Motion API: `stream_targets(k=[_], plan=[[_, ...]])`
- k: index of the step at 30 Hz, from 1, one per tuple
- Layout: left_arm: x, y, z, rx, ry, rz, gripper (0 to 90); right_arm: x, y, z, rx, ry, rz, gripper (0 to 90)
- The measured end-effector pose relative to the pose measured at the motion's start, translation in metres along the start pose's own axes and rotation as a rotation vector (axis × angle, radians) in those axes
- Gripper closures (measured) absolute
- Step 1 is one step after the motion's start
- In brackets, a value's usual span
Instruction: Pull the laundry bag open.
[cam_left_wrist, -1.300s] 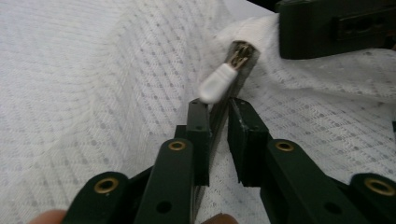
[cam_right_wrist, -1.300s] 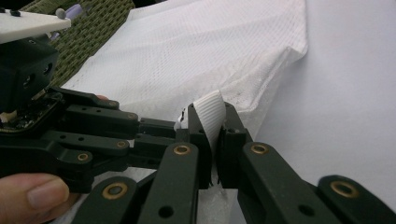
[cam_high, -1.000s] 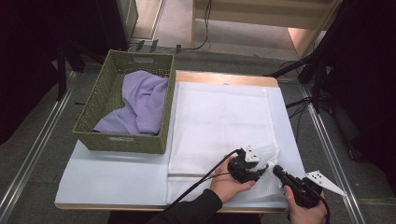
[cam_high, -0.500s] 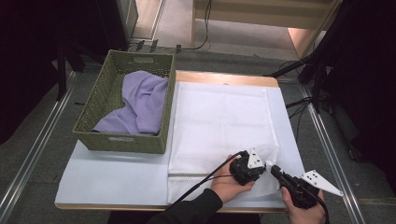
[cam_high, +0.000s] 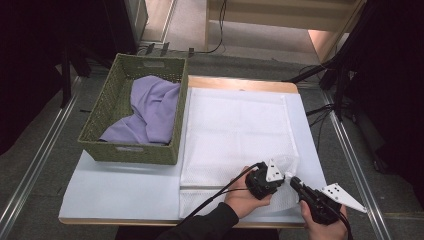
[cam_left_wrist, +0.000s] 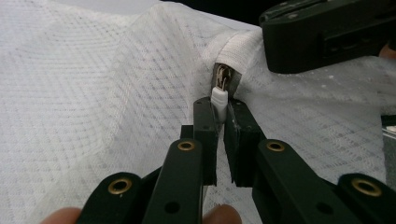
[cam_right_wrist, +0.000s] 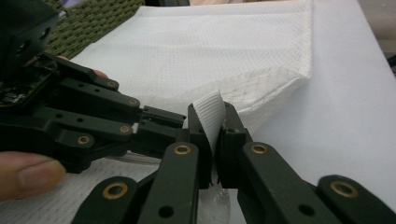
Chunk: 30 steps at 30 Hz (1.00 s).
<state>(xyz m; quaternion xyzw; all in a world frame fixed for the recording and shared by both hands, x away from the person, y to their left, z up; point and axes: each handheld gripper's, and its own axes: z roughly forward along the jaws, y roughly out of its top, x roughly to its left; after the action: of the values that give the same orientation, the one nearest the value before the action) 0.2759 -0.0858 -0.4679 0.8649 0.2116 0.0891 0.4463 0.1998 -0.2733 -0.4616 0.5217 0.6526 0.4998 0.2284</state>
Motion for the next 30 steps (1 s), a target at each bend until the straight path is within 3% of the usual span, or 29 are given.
stream_targets(k=[2, 5, 9, 11, 12, 13, 15, 17, 18, 20, 21, 24, 30], plan=[[0.0, 0.001, -0.001, -0.004, -0.007, -0.001, 84.3, 0.0, 0.0, -0.001, -0.01, 0.008, -0.004, 88.1], [0.0, 0.001, -0.002, -0.005, -0.012, 0.006, 85.6, -0.003, 0.001, -0.002, -0.007, -0.022, -0.003, 88.0], [-0.003, -0.001, -0.002, -0.006, 0.013, 0.03, 86.8, -0.003, 0.0, -0.001, -0.006, -0.015, 0.009, 87.7], [-0.004, -0.001, -0.003, -0.011, 0.027, 0.038, 87.4, -0.005, -0.001, -0.001, -0.013, 0.003, 0.057, 82.0], [-0.004, -0.002, -0.003, -0.01, 0.027, 0.04, 87.4, -0.005, -0.001, -0.001, -0.013, 0.003, 0.057, 82.0], [-0.004, -0.003, -0.003, -0.014, 0.029, 0.041, 87.5, -0.007, -0.002, 0.002, -0.006, 0.012, 0.1, 75.4], [-0.005, -0.004, -0.002, -0.007, 0.028, 0.047, 87.5, -0.009, -0.003, 0.003, -0.006, 0.011, 0.109, 73.0], [-0.006, -0.006, -0.001, -0.014, 0.026, 0.044, 87.5, -0.01, -0.004, 0.006, -0.009, 0.032, 0.16, 68.9], [-0.007, -0.007, -0.001, -0.016, 0.021, 0.046, 87.5, -0.011, -0.005, 0.009, -0.004, 0.068, 0.214, 67.8], [-0.008, -0.008, 0.001, -0.009, 0.018, 0.052, 87.5, -0.011, -0.006, 0.011, -0.005, 0.083, 0.227, 72.5], [-0.008, -0.008, 0.001, -0.006, 0.016, 0.052, 87.4, -0.01, -0.006, 0.011, -0.004, 0.085, 0.23, 78.7], [-0.007, -0.008, 0.001, -0.007, 0.014, 0.043, 87.3, -0.009, -0.006, 0.01, -0.004, 0.082, 0.217, 83.3], [-0.006, -0.007, -0.001, -0.024, 0.019, 0.034, 85.9, -0.006, -0.004, 0.009, -0.011, 0.079, 0.194, 84.7]])
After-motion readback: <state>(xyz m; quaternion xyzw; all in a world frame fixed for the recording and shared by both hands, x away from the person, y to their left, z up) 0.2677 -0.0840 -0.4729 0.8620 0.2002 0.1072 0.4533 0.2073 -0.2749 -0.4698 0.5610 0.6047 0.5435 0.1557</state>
